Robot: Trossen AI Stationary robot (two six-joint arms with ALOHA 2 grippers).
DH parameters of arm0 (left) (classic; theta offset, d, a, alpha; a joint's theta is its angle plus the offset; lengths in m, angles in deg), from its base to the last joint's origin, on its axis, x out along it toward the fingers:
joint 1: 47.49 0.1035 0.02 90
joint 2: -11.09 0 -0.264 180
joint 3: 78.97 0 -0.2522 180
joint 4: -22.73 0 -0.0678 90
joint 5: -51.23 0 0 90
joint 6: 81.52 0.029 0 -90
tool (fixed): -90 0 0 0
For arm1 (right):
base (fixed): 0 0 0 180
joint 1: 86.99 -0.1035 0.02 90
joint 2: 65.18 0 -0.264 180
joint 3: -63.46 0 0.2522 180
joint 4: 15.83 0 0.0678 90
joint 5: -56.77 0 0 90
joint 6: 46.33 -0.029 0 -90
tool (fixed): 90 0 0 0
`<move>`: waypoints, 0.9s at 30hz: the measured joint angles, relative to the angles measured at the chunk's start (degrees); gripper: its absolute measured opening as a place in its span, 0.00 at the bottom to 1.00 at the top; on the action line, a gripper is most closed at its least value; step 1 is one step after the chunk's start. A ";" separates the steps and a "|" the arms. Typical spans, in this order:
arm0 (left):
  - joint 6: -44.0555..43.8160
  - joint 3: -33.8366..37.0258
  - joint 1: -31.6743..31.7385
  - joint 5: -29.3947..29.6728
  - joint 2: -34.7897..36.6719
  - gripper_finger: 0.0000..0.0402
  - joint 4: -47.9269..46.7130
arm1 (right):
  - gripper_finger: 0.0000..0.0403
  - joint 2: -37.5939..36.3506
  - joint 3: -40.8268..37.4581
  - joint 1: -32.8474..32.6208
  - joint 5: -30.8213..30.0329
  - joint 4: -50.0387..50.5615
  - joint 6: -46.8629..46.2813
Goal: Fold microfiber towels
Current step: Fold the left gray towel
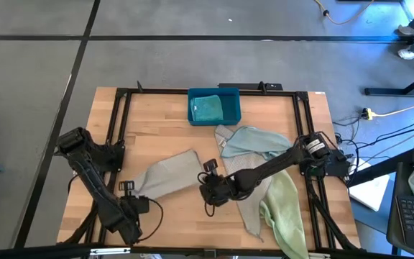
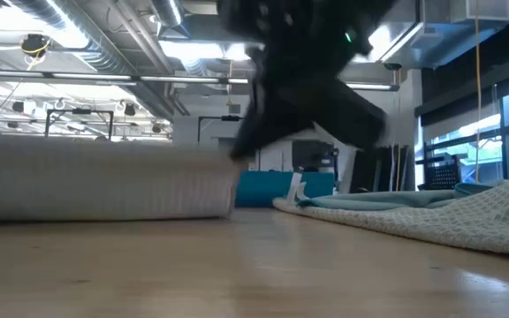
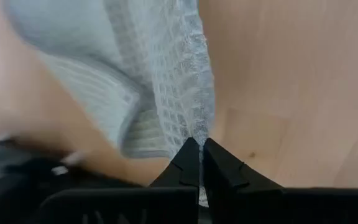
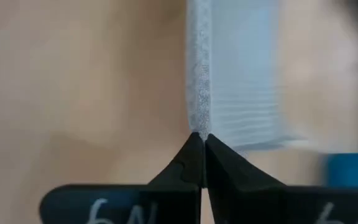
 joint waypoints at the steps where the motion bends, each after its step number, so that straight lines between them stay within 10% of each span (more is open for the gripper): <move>1: 0.21 -1.43 0.14 1.45 -0.01 0.00 -3.90 | 0.02 -0.49 0.71 -0.02 -2.89 -0.02 1.15; 4: -2.94 -5.04 0.26 7.72 0.08 0.00 -16.68 | 0.02 -2.27 2.86 0.19 -10.05 -0.30 3.99; 21: -9.99 -6.38 -1.33 18.77 2.65 0.00 -15.85 | 0.02 -5.00 3.89 -2.26 -36.41 -1.03 4.59; 27: -7.09 -12.69 -2.46 39.14 2.67 0.00 -13.86 | 0.02 -5.18 3.89 -2.70 -37.89 -2.68 9.24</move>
